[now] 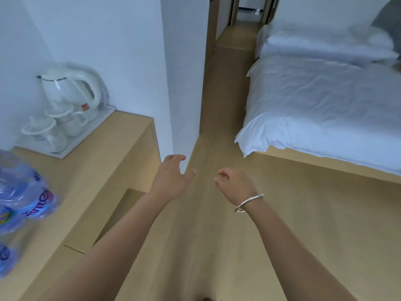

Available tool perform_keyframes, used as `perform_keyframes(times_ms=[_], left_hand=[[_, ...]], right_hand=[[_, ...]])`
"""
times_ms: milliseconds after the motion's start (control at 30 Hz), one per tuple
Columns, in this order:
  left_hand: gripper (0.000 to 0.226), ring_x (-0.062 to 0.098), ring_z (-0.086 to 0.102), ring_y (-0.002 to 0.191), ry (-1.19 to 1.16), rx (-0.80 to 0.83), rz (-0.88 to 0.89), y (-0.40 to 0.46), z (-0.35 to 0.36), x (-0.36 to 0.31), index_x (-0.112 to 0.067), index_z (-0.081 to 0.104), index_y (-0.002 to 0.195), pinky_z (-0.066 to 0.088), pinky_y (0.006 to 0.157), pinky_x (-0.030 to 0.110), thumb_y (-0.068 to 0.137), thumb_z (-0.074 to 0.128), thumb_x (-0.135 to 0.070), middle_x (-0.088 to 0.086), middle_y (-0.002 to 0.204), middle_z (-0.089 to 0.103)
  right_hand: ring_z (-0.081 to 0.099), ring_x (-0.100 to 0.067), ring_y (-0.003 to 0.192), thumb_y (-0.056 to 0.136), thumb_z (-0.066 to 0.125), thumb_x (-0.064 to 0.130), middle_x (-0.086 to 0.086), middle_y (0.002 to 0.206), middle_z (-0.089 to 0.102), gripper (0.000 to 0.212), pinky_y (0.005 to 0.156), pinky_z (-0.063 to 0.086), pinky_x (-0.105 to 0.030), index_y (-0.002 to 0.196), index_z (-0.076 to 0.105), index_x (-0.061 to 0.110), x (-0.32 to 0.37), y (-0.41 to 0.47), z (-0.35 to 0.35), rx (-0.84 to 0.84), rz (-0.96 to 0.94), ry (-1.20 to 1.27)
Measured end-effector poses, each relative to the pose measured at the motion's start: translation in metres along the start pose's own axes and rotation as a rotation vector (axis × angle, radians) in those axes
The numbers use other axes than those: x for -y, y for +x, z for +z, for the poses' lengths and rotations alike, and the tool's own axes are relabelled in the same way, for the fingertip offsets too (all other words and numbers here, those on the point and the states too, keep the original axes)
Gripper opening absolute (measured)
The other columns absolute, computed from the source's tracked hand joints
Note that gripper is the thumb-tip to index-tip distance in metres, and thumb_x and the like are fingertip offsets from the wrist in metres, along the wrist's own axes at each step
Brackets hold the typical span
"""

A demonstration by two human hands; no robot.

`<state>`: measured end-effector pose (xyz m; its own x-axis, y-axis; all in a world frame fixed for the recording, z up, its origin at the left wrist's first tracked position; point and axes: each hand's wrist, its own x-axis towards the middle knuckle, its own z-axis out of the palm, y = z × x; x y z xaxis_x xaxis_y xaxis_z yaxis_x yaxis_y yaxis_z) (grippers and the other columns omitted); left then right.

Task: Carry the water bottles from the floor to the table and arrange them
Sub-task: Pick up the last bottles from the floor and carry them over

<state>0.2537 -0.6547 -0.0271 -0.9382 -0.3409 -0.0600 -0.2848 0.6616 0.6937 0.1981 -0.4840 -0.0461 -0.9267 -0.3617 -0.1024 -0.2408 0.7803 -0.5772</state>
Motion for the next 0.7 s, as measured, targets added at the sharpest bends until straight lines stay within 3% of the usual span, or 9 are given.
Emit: perform_keyframes(times_ms=[133,267,433,633,700], left_hand=[[0.052,0.017,0.047,0.118,0.003,0.028,0.018,0.035,0.028,-0.028,-0.019,0.043,0.134,0.032,0.086,0.024,0.086,0.057,-0.036,-0.002,0.141,0.038],[0.053,0.016,0.046,0.115,0.048,0.107,0.011,0.069,0.049,-0.042,-0.019,0.04,0.136,0.033,0.081,0.024,0.086,0.055,-0.027,-0.002,0.143,0.036],[0.054,0.009,0.043,0.101,0.053,0.131,0.013,0.126,0.064,-0.053,-0.02,0.041,0.136,0.033,0.078,0.024,0.084,0.055,-0.029,-0.003,0.142,0.036],[0.053,0.017,0.046,0.119,0.062,0.165,0.037,0.226,0.075,-0.061,-0.02,0.042,0.135,0.032,0.085,0.024,0.084,0.055,-0.029,-0.002,0.142,0.039],[0.052,0.014,0.048,0.11,0.053,0.176,0.063,0.268,0.075,-0.07,-0.02,0.042,0.135,0.033,0.083,0.023,0.084,0.055,-0.028,-0.002,0.141,0.04]], right_hand=[[0.055,-0.018,0.101,0.09,0.053,0.03,-0.003,0.114,0.062,0.027,0.08,0.037,-0.024,0.109,0.062,0.012,-0.044,0.019,-0.035,-0.085,0.046,0.04],[0.055,-0.02,0.103,0.09,0.053,0.032,-0.004,0.116,0.061,0.03,0.088,0.043,-0.03,0.112,0.061,0.012,-0.071,0.046,-0.053,-0.086,0.082,0.03],[0.053,-0.02,0.106,0.09,0.052,0.034,-0.003,0.12,0.058,0.034,0.089,0.041,-0.03,0.116,0.059,0.013,-0.09,0.098,-0.066,-0.056,0.117,0.017],[0.055,-0.021,0.107,0.09,0.052,0.035,-0.004,0.119,0.059,0.036,0.09,0.043,-0.032,0.118,0.058,0.013,-0.102,0.19,-0.085,-0.01,0.169,-0.019],[0.054,-0.021,0.107,0.09,0.051,0.035,-0.004,0.118,0.059,0.034,0.088,0.042,-0.031,0.115,0.059,0.013,-0.101,0.228,-0.094,-0.02,0.176,-0.034]])
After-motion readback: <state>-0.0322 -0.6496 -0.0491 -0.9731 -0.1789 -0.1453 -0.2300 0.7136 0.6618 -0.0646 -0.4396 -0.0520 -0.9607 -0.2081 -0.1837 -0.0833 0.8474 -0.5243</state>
